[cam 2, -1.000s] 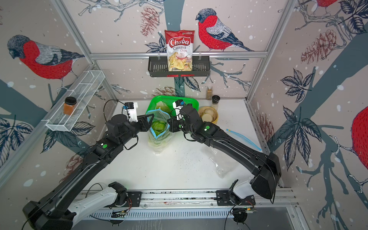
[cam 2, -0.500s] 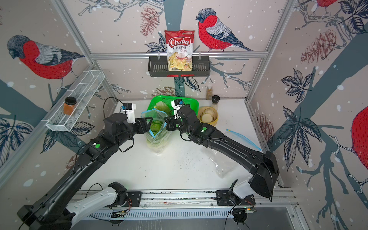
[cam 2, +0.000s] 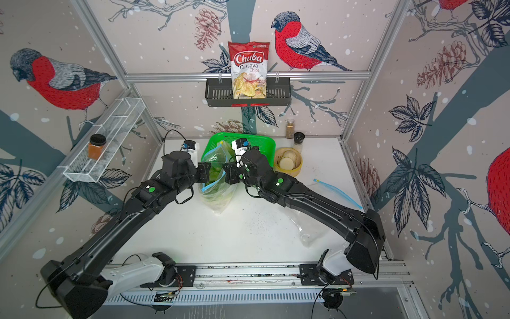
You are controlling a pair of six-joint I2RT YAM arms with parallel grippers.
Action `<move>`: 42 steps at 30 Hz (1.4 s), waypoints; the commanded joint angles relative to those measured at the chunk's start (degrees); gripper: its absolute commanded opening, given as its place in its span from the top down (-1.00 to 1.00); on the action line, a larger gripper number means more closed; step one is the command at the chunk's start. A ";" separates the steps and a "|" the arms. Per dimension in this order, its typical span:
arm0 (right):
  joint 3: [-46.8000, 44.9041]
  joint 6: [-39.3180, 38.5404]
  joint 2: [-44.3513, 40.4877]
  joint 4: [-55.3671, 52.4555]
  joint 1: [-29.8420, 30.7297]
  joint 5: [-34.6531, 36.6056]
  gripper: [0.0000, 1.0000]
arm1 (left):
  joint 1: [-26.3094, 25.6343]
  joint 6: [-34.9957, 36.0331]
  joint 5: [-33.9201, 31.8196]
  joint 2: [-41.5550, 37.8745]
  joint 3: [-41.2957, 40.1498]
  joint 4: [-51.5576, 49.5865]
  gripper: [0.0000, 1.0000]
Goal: Put the chinese cabbages into a zipper bag and zip it
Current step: Adjust the zipper food storage bag at the center of the board.
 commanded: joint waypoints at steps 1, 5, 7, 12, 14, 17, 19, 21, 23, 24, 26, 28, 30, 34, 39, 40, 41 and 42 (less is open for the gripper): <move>0.02 -0.83 -1.40 2.66 1.63 3.18 0.95 | -0.09 3.57 3.42 0.07 0.02 6.01 0.91; -1.12 -0.30 -2.51 3.18 3.97 5.48 0.87 | -0.09 8.14 8.24 0.02 -0.53 10.20 1.00; -1.35 -0.48 -2.54 2.92 4.50 6.23 0.75 | -0.04 10.36 10.42 0.13 -0.95 12.13 1.00; -3.59 -2.03 -4.91 3.15 4.00 7.31 0.37 | 0.27 15.59 14.70 1.87 -0.46 13.33 1.00; -4.80 -4.35 -7.16 4.13 3.60 6.35 0.15 | 0.51 18.36 17.52 2.63 -0.14 13.48 1.00; -6.07 -7.03 -10.39 4.41 1.14 2.72 -0.01 | 0.69 21.81 20.37 3.73 0.45 13.39 1.00; -6.90 -9.05 -12.67 4.18 -1.07 0.75 -0.14 | 0.88 23.30 21.06 4.42 1.14 12.69 1.00; -8.55 -11.30 -15.80 4.70 -4.11 -1.23 -0.25 | 1.14 24.23 21.58 4.94 1.33 12.93 1.00; -10.75 -13.82 -17.89 5.14 -7.69 -2.35 -0.28 | 1.30 25.25 22.43 5.80 2.06 12.06 1.00; -11.76 -15.18 -18.72 4.98 -9.70 -2.79 -0.29 | 1.41 25.86 22.96 6.26 2.36 11.77 1.00; -13.60 -16.26 -19.95 4.49 -14.15 -4.56 -0.30 | 1.48 26.81 23.52 6.76 2.60 11.55 1.00; -17.16 -17.86 -21.11 6.38 -19.05 -10.14 -0.30 | 1.65 27.66 23.98 7.14 3.04 11.47 1.00; -20.19 -19.11 -21.56 8.52 -23.56 -16.14 -0.26 | 1.83 28.61 25.54 7.23 2.98 11.96 1.00; -24.47 -23.71 -20.19 13.96 -29.12 -30.37 -0.25 | 1.92 30.60 28.38 7.52 3.53 11.88 1.00; -25.05 -23.93 -15.21 20.13 -32.35 -37.73 -0.27 | 1.92 32.16 30.38 7.46 3.64 12.06 1.00; -24.49 -24.15 -14.02 20.89 -32.57 -40.10 -0.28 | 2.00 32.37 30.53 7.39 3.61 12.20 1.00; -23.90 -24.72 -13.10 20.98 -32.60 -41.64 -0.30 | 2.01 32.52 30.55 7.37 3.60 12.22 1.00; -23.53 -25.38 -12.41 21.10 -32.56 -42.76 -0.30 | 2.06 32.72 30.52 7.41 3.81 11.98 1.00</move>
